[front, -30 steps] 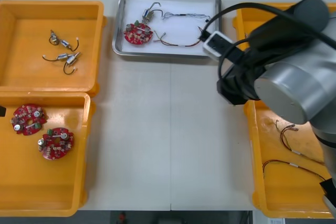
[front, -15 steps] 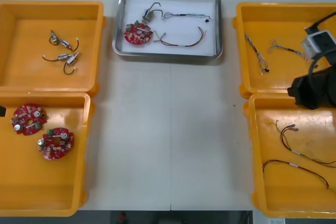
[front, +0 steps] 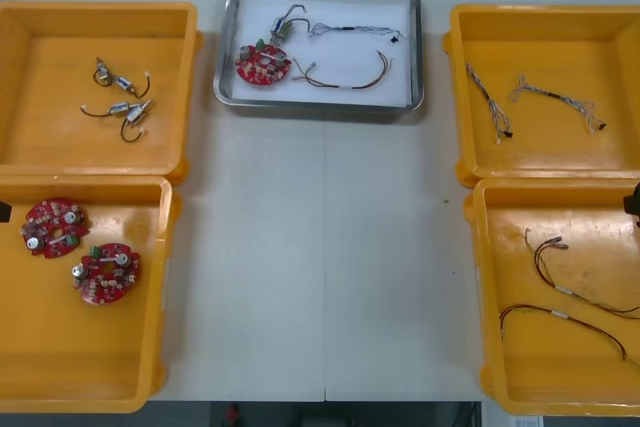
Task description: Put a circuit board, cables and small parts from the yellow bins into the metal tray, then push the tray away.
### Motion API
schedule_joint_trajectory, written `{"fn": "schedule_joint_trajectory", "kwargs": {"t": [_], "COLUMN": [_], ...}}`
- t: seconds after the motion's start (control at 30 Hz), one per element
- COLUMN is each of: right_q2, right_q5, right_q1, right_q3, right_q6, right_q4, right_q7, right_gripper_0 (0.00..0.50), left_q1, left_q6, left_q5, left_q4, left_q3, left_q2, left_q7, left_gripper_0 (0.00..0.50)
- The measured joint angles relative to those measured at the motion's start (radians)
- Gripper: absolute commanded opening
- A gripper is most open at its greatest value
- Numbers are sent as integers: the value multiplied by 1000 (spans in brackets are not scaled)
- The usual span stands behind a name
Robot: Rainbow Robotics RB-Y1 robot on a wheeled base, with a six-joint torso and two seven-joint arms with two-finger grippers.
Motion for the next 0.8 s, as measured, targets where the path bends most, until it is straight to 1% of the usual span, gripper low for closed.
{"fn": "schedule_joint_trajectory", "kwargs": {"t": [0.1, 0.23, 0.5, 0.57, 0.8], "right_q2": [0, 1, 3, 4, 4], "right_q5": [-17, -58, -193, -203, -203], "right_q1": [26, 58, 93, 98, 105], "right_q3": [-1, -5, -48, -55, -60], "right_q6": [0, 0, 0, 0, 0], "right_q4": [-3, -10, -15, -16, -16], "right_q7": [-41, -122, -231, -249, -250], "right_gripper_0": [500, 500, 500, 500, 500], "left_q1": [0, 0, 0, 0, 0], "left_q6": [0, 0, 0, 0, 0], "left_q5": [0, 0, 0, 0, 0], "left_q4": [0, 0, 0, 0, 0], "left_q3": [0, 0, 0, 0, 0], "left_q2": [0, 0, 0, 0, 0], "left_q7": [0, 0, 0, 0, 0], "left_gripper_0": [500, 500, 500, 500, 500]}}
